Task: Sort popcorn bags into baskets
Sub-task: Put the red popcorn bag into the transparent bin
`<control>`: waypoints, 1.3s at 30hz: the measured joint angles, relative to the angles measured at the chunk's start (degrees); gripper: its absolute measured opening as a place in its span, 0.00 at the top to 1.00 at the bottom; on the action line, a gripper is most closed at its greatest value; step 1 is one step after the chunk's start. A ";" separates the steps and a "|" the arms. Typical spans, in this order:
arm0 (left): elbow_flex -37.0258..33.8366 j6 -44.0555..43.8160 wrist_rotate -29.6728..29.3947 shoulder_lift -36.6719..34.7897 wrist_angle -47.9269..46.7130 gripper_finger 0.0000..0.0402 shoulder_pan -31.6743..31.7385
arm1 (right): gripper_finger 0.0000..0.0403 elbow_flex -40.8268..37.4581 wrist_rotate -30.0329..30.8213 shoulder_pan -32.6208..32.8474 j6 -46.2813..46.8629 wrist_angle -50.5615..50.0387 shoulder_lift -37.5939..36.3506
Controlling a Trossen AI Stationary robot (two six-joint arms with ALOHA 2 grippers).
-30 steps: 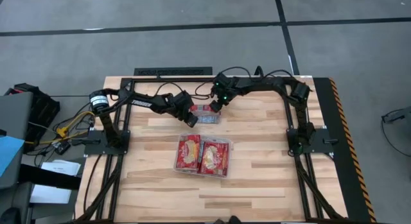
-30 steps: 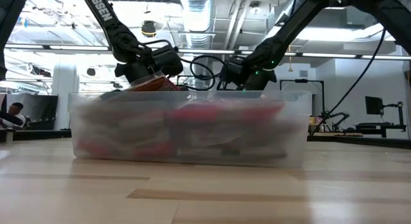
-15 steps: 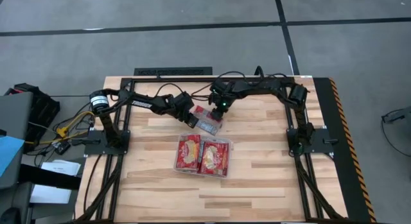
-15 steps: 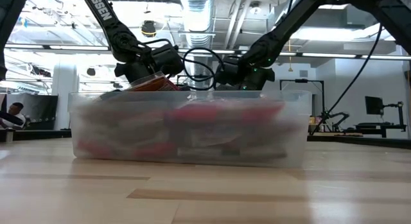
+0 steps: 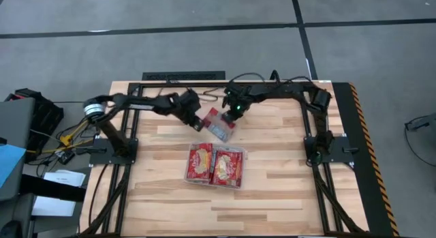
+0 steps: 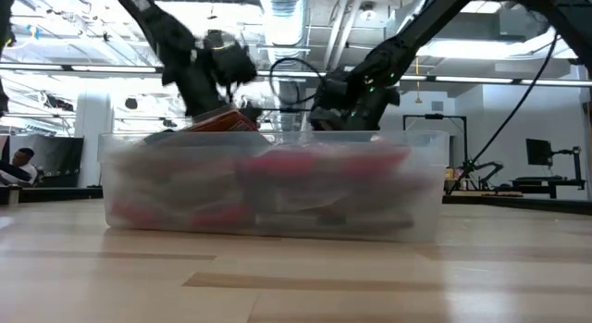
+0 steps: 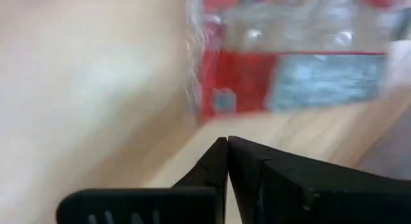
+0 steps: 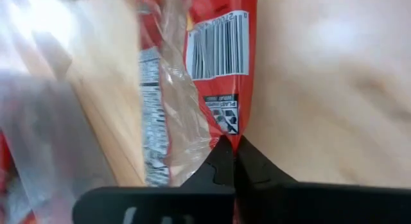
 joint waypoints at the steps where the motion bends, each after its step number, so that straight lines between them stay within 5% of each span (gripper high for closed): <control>1: 1.07 0.83 -0.69 -1.79 -1.67 1.00 0.40 | 0.99 -0.04 0.43 -0.52 0.98 -0.47 -1.00; 12: 4.14 1.19 -4.52 -26.41 -11.81 1.00 1.56 | 0.99 -0.01 8.03 1.77 9.70 -8.78 -18.29; 17: 4.14 -1.39 -5.01 -35.57 -13.76 1.00 0.33 | 0.99 -1.33 16.26 13.24 20.58 -12.43 -27.90; 22: 4.16 -2.23 -5.16 -41.21 -15.00 1.00 -2.80 | 0.99 -7.81 35.57 30.00 43.00 -11.50 -34.12; 28: 4.21 -2.17 -5.58 -42.75 -15.37 1.00 -6.84 | 0.98 -13.75 55.59 45.49 71.17 -7.12 -31.89; 39: 4.23 -2.02 -5.67 -42.16 -18.39 1.00 -11.04 | 0.96 -13.87 64.89 56.26 95.16 4.58 -17.44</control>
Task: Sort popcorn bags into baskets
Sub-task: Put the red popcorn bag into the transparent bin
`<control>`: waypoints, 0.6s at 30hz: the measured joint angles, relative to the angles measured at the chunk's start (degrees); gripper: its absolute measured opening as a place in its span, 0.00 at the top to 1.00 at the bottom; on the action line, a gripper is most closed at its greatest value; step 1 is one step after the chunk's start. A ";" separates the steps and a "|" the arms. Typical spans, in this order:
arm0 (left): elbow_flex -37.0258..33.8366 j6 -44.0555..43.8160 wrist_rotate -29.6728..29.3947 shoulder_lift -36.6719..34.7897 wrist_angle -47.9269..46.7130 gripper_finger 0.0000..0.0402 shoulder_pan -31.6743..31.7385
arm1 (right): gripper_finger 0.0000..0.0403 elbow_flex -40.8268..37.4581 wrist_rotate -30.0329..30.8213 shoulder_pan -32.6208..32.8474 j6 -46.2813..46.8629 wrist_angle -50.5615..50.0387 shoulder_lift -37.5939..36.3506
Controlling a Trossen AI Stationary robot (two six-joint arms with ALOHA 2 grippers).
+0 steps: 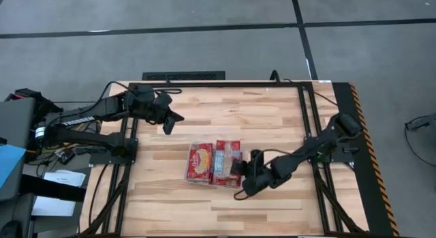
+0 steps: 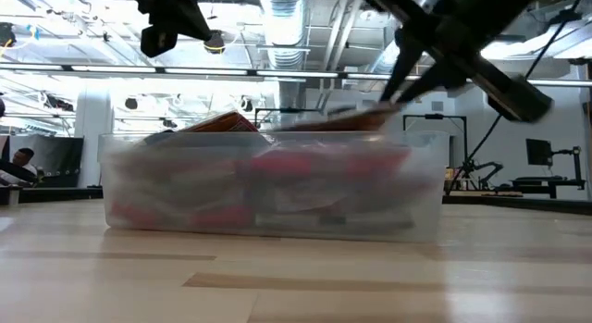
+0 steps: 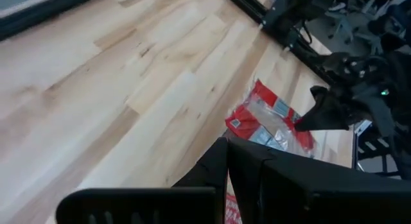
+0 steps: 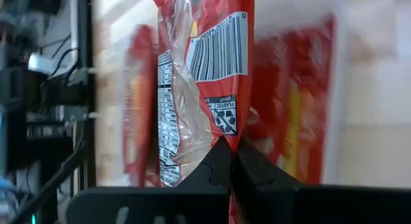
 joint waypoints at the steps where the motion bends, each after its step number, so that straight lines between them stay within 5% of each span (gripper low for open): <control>1: 0.00 -0.22 0.02 -0.04 -0.47 1.00 -0.18 | 0.96 0.00 0.16 0.59 2.19 0.16 0.88; 9: 0.00 -0.24 -0.68 -0.04 -0.66 1.00 -1.64 | 0.94 0.04 0.62 3.66 6.29 1.84 3.92; 18: 0.00 -0.31 -4.05 -0.04 -0.14 0.98 -1.62 | 0.66 0.15 -3.16 2.70 -0.11 2.34 3.42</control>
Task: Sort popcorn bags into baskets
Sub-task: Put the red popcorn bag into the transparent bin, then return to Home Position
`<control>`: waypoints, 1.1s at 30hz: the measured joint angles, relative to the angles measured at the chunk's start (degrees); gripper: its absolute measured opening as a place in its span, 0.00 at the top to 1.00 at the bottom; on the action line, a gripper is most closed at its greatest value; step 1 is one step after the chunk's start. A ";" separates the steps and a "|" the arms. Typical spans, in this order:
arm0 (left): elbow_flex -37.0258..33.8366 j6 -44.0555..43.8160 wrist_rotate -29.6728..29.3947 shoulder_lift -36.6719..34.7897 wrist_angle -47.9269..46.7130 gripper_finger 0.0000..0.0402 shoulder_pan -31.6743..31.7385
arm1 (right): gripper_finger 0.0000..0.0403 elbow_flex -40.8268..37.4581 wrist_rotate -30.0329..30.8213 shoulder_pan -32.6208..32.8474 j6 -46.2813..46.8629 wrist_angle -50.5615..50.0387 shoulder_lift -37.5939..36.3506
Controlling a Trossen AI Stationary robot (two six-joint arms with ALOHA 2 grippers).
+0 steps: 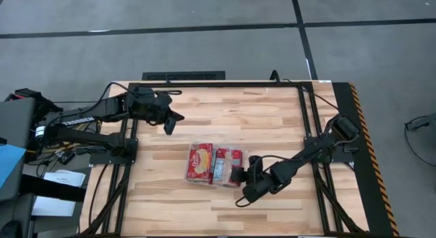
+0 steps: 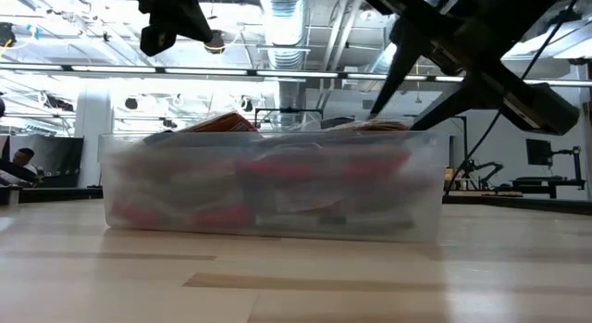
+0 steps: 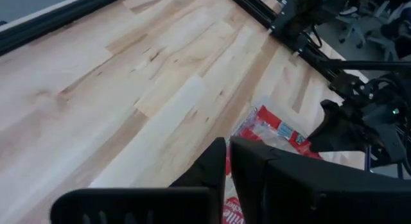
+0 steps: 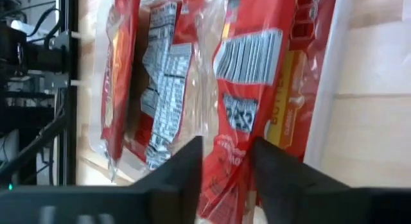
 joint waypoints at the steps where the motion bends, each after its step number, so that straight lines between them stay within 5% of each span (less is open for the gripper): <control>1: 0.00 -0.04 -0.28 -0.02 0.00 0.97 0.00 | 0.62 0.00 -0.14 -0.19 -0.38 -0.08 0.00; 7: 0.00 1.54 3.32 -2.49 3.32 0.91 0.02 | 0.43 0.02 0.25 -0.20 -1.69 -5.87 -5.07; 11: 0.00 2.14 6.88 -6.02 8.45 0.90 0.00 | 0.40 0.02 0.25 -0.96 -11.29 -9.45 -12.18; 16: 0.10 4.79 10.78 -11.38 14.52 0.90 -0.16 | 0.40 0.02 0.16 -3.43 -35.12 -3.08 -23.96; 21: 0.07 12.01 6.36 -15.97 11.29 0.90 0.14 | 0.40 0.00 -2.93 -5.87 -71.94 0.30 -35.85; 24: 0.07 18.50 11.87 -17.32 13.18 0.90 0.34 | 0.40 0.02 1.16 -8.79 -85.67 0.57 -43.39; 26: 0.15 20.12 18.05 -17.37 15.39 0.90 1.30 | 0.40 0.02 -3.65 -11.56 -97.73 1.80 -47.89; 29: -1.19 20.98 25.20 -16.90 15.78 0.90 4.13 | 0.40 -1.37 -21.61 -18.63 -108.76 3.26 -54.55; 31: -4.71 19.95 29.19 -16.61 19.67 0.90 6.31 | 0.40 -4.40 -29.50 -23.84 -110.45 3.79 -59.26; 33: -10.03 17.08 32.54 -16.55 26.62 0.90 8.85 | 0.40 -8.90 -30.96 -28.71 -109.75 4.37 -63.54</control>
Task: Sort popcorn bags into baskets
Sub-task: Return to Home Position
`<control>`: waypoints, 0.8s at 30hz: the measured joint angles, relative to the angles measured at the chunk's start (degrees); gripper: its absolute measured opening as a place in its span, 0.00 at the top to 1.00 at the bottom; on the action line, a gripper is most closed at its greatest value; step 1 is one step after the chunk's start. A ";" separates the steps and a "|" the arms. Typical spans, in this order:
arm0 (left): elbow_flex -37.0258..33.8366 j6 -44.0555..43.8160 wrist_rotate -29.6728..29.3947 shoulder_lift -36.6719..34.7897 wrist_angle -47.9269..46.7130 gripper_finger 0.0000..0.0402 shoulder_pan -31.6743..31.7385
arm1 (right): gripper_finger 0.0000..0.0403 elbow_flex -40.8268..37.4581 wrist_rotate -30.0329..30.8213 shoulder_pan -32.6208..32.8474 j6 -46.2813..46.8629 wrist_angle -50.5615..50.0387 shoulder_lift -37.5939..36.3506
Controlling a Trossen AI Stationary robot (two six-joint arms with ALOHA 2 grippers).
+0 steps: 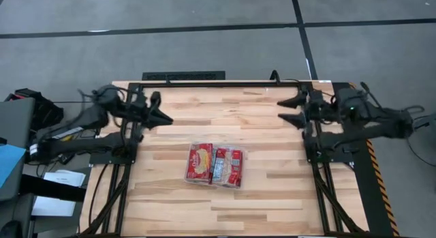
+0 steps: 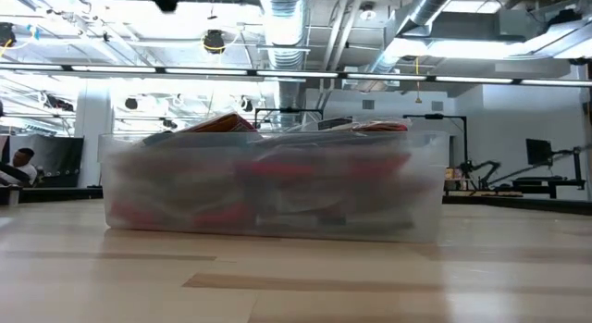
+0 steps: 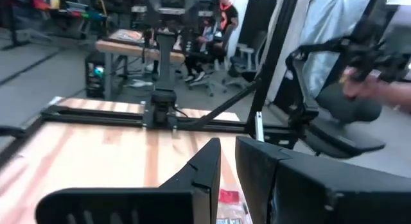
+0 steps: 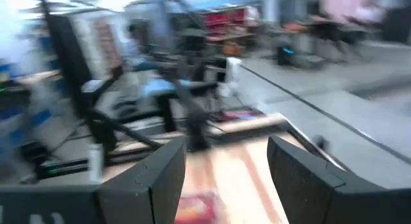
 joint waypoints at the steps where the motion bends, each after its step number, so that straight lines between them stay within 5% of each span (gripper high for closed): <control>1: -3.08 -1.67 1.67 0.03 4.20 0.90 1.30 | 0.40 -2.68 -0.01 -2.19 1.02 0.43 -1.95; 7: -21.91 -11.64 6.67 -0.29 25.74 0.90 7.30 | 0.40 -21.46 -5.03 -9.21 7.04 11.93 -10.86; 16: -41.25 -20.37 2.54 -0.43 47.41 0.90 10.82 | 0.41 -47.69 -8.85 -12.30 16.41 38.27 -18.43; 20: -44.06 -25.39 2.14 -0.46 53.26 0.90 13.06 | 0.41 -47.66 -10.24 -17.19 18.56 39.48 -26.11; 24: -44.11 -26.57 4.92 -0.59 56.04 0.90 15.81 | 0.41 -38.90 -12.81 -24.06 16.91 20.60 -37.52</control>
